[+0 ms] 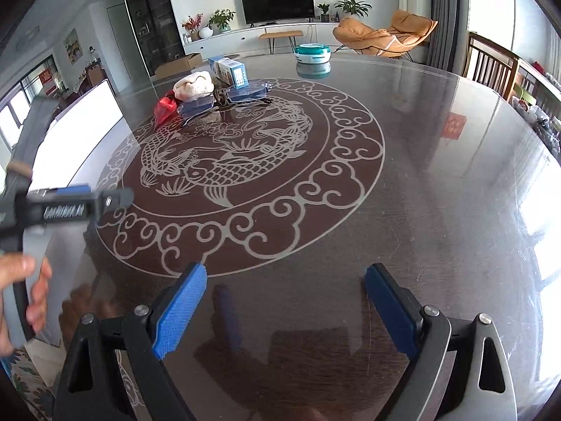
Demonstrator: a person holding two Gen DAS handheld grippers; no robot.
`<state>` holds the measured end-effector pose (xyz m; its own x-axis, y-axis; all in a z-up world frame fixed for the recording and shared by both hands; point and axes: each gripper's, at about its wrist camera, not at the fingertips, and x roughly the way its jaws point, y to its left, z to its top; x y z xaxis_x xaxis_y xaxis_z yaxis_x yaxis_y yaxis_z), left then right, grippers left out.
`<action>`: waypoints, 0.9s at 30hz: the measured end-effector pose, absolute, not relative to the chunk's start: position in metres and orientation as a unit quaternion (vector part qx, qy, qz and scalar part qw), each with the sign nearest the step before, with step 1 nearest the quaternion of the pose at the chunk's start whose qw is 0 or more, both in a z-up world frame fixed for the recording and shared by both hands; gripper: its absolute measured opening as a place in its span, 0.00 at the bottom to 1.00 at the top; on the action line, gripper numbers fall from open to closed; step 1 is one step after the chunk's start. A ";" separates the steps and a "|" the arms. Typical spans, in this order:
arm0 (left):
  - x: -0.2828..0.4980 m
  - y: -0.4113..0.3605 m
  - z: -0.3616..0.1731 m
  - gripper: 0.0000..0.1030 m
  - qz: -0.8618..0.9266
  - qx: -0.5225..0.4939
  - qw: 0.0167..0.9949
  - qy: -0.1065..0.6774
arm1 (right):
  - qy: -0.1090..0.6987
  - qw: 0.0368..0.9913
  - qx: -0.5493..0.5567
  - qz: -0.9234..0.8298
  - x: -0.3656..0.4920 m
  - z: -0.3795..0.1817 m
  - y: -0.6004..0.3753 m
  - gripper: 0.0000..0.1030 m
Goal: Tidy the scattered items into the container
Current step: 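Grasp the red tied snack bag with the left tool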
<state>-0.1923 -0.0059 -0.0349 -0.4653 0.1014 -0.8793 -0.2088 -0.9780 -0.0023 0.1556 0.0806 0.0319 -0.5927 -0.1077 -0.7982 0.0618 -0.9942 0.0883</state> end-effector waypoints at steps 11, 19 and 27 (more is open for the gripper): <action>-0.287 0.010 -0.032 1.00 0.859 -0.498 0.104 0.060 | -0.010 0.047 0.454 -0.890 0.153 0.030 0.076 0.91; -0.336 0.013 -0.034 1.00 0.861 -0.498 0.095 0.055 | -0.017 0.054 0.451 -0.891 0.154 0.030 0.077 0.91; -0.363 0.016 -0.031 0.91 0.853 -0.514 0.076 0.049 | -0.018 0.054 0.450 -0.891 0.155 0.030 0.077 0.91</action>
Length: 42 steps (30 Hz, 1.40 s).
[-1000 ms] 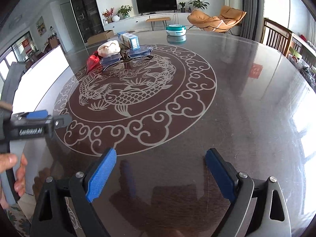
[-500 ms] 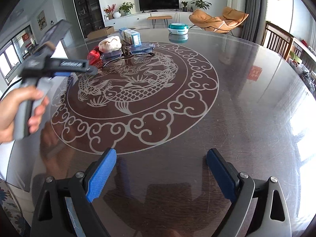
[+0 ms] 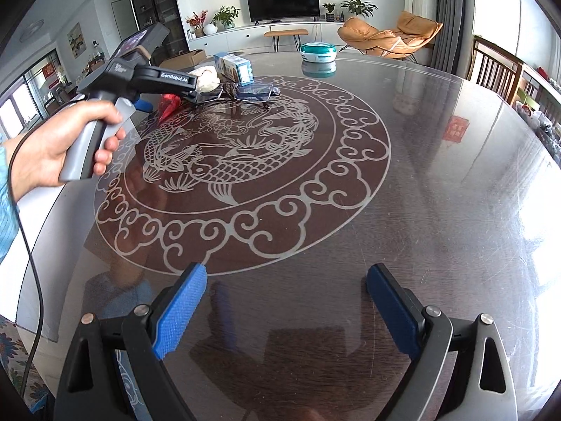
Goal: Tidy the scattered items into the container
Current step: 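Grasp the red tied snack bag with the left tool, then lift the red snack bag off the table with the left tool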
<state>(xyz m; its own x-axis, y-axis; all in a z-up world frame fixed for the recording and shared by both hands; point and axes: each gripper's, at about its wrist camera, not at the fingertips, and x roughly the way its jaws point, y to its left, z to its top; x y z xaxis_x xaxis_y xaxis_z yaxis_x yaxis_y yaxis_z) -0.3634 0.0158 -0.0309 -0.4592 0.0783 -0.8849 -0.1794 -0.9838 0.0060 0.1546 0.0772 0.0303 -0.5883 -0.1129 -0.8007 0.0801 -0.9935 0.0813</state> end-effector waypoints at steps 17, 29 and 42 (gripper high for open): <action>-0.246 -0.024 -0.018 0.25 0.864 -0.490 0.102 0.059 | -0.020 0.056 0.450 -0.891 0.157 0.031 0.076 0.91; -0.148 -0.062 -0.020 0.30 0.869 -0.484 0.103 0.025 | -0.017 0.054 0.450 -0.891 0.158 0.031 0.076 0.91; -0.157 -0.064 -0.033 1.00 0.874 -0.476 0.083 0.048 | -0.005 0.048 0.453 -0.890 0.158 0.031 0.074 0.91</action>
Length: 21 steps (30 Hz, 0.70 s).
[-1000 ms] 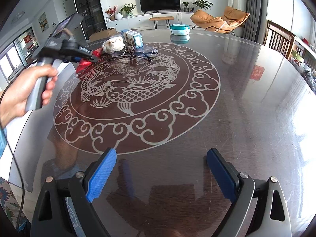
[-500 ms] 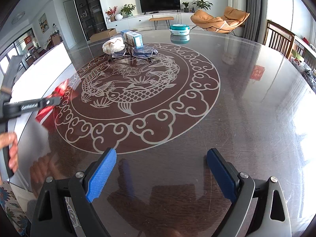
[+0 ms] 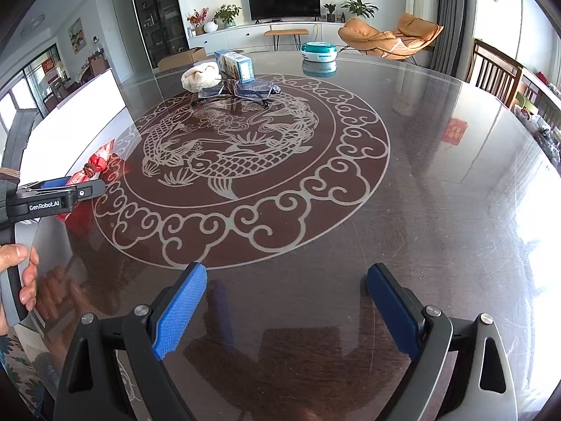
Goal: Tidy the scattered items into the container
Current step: 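Lift the red snack bag off the table with the left tool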
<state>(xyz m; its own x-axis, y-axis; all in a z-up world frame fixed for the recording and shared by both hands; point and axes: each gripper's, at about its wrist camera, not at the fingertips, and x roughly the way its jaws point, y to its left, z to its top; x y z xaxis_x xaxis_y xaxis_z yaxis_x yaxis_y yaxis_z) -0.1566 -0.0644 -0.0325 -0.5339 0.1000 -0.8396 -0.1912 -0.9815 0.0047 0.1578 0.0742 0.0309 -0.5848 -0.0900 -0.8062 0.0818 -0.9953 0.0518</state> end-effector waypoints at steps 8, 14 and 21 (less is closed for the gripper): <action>-0.158 -0.066 -0.034 1.00 0.874 -0.475 0.089 0.048 | 0.018 0.035 0.459 -0.887 0.157 0.028 0.069 0.91; -0.156 -0.066 -0.033 1.00 0.875 -0.474 0.088 0.048 | 0.018 0.030 0.461 -0.887 0.155 0.027 0.070 0.92; -0.156 -0.066 -0.033 1.00 0.875 -0.474 0.088 0.047 | 0.080 0.135 0.498 -0.853 0.125 0.027 0.056 0.99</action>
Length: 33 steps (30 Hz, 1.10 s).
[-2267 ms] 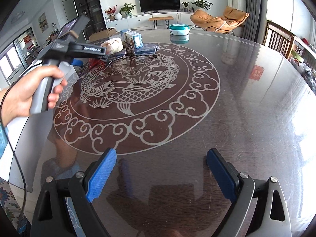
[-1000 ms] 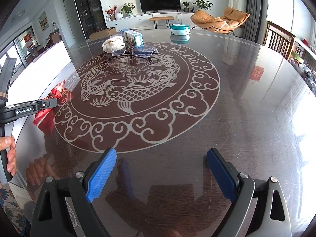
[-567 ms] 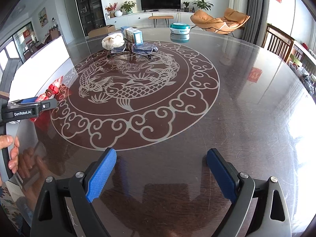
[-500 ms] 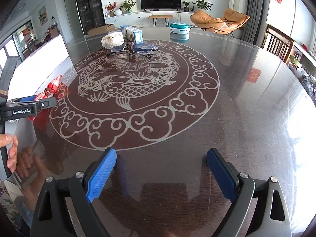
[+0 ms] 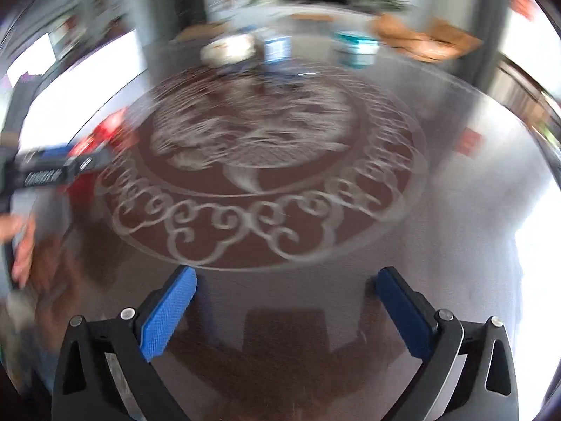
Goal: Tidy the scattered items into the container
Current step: 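Grasp the rimless eyeglasses with the right tool while the left tool holds the snack bag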
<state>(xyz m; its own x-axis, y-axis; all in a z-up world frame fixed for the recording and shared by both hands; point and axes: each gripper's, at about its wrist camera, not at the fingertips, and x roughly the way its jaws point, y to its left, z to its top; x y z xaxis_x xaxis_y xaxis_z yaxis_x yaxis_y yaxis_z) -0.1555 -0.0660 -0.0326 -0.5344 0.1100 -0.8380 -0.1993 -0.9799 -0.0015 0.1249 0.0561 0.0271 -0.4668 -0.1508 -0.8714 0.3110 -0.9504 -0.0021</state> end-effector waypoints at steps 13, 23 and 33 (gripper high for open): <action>-0.157 -0.066 -0.033 1.00 0.875 -0.474 0.088 0.048 | 0.217 0.226 0.442 -0.841 -0.047 0.066 0.022 0.99; -0.158 -0.067 -0.033 1.00 0.875 -0.474 0.087 0.047 | 0.246 0.221 0.460 -0.824 -0.100 0.033 -0.012 0.98; -0.161 -0.066 -0.033 1.00 0.875 -0.474 0.086 0.047 | 0.109 0.199 0.470 -0.853 -0.102 0.031 0.010 0.38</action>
